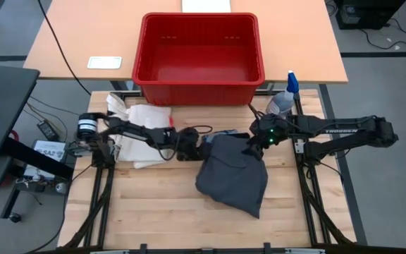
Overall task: Sort clothes
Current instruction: Put the stacked clothes into the red bin
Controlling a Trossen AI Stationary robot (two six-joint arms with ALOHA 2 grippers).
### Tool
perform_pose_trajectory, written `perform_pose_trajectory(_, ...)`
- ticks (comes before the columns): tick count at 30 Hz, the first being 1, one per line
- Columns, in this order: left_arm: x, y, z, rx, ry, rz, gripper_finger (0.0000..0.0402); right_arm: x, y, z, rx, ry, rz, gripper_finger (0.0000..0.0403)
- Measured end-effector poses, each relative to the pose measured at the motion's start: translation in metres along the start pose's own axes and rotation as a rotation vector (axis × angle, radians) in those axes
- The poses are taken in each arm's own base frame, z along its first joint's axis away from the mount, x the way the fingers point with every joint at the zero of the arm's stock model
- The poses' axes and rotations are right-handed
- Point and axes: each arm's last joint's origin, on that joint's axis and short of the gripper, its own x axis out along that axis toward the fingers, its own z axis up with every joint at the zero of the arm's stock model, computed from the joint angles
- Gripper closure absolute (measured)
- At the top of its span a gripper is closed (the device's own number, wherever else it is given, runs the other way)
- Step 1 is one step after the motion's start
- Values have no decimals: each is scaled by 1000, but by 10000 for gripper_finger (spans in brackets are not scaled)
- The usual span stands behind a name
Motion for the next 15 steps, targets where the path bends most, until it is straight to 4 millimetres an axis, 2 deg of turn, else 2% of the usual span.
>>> perform_pose_trajectory(5,30,3,-4,-110,-43,-106,104,0,0,0,-73,32,47,89)
perform_pose_trajectory(9,49,14,-6,-167,-48,-109,104,5,-4,-5,-117,73,27,89)
perform_pose_trajectory(15,52,13,-5,-138,-69,-148,104,14,-16,-22,-104,238,-46,89)
